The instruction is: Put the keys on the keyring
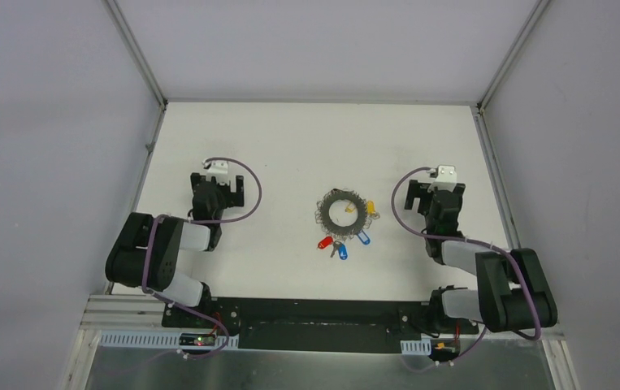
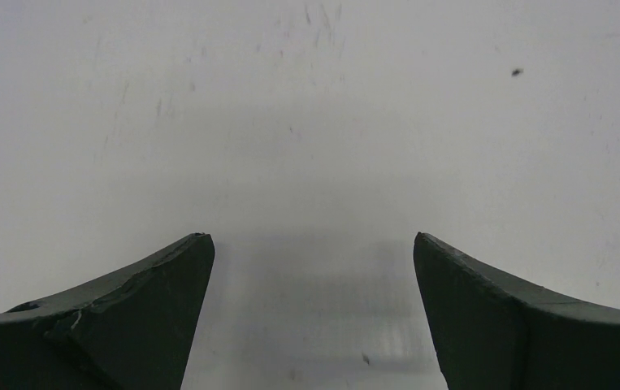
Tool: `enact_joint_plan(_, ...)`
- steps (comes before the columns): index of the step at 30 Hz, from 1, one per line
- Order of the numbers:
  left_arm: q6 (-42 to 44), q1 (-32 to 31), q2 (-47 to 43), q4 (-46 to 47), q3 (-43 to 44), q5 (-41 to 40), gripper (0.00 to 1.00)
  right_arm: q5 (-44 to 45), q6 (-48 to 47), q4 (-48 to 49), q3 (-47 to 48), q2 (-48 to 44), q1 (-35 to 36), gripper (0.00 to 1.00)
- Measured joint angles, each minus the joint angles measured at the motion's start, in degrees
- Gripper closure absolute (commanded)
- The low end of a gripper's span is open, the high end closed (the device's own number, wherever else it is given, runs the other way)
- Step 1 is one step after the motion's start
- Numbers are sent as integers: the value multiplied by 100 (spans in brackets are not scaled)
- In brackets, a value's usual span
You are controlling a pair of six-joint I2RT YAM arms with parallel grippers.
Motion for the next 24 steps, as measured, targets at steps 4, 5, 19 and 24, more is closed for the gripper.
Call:
enact_joint_plan(4, -17, 0, 9, -85, 350, -107, 1, -184, -92, 92, 24, 205, -15, 0)
enact_joint_plan(5, -17, 0, 11, -92, 367, -127, 1, -221, -92, 149, 33, 262, -15, 0)
enact_joint_plan(19, -55, 0, 13, -330, 367, -223, 1, 74, 164, 1294, 162, 1552, -90, 0)
enact_joint_plan(24, -57, 0, 13, -330, 367, -227, 1, 203, 304, 1290, 289, 1550, -160, 0)
